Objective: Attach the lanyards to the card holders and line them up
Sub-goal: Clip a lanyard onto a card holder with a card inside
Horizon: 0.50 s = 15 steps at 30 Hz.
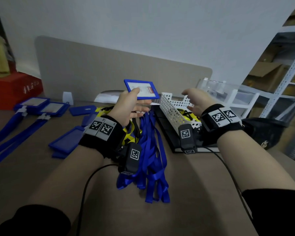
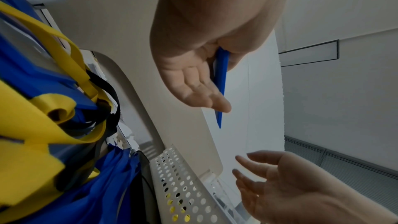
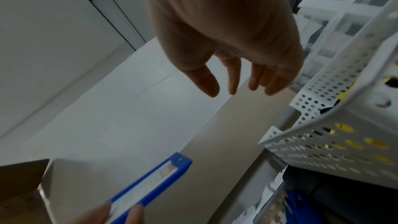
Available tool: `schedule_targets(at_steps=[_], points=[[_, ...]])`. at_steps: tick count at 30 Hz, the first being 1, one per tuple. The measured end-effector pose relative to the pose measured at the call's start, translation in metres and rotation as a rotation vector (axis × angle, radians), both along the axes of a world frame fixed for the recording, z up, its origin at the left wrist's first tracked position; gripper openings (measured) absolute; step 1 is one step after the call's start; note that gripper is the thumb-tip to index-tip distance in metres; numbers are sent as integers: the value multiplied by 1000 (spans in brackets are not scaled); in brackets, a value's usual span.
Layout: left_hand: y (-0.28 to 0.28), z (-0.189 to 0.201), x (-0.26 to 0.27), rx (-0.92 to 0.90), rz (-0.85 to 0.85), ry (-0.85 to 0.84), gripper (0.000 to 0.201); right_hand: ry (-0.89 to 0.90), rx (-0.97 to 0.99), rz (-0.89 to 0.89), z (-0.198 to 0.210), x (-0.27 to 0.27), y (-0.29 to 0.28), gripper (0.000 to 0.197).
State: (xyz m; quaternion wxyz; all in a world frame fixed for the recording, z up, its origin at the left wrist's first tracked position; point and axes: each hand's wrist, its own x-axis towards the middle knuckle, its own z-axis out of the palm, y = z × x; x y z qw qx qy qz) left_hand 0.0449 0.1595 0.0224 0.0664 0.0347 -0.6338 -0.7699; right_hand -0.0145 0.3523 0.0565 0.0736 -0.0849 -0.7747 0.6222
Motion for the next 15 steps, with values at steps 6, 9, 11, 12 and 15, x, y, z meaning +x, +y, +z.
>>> schedule_targets(at_steps=[6,9,11,12,15], points=[[-11,-1,-14,-7,52,-25,20,40,41,77,-18,-20,-40,31],[-20,-3,-23,-14,77,-50,20,-48,62,149,-35,-37,-61,10],[-26,-7,-30,-18,77,-62,21,-129,133,245,-45,-52,-76,10],[-30,-9,-33,-24,75,-69,21,-156,193,289,-52,-65,-82,13],[-41,-18,-44,-64,82,-89,21,-181,411,346,-67,-98,-94,10]])
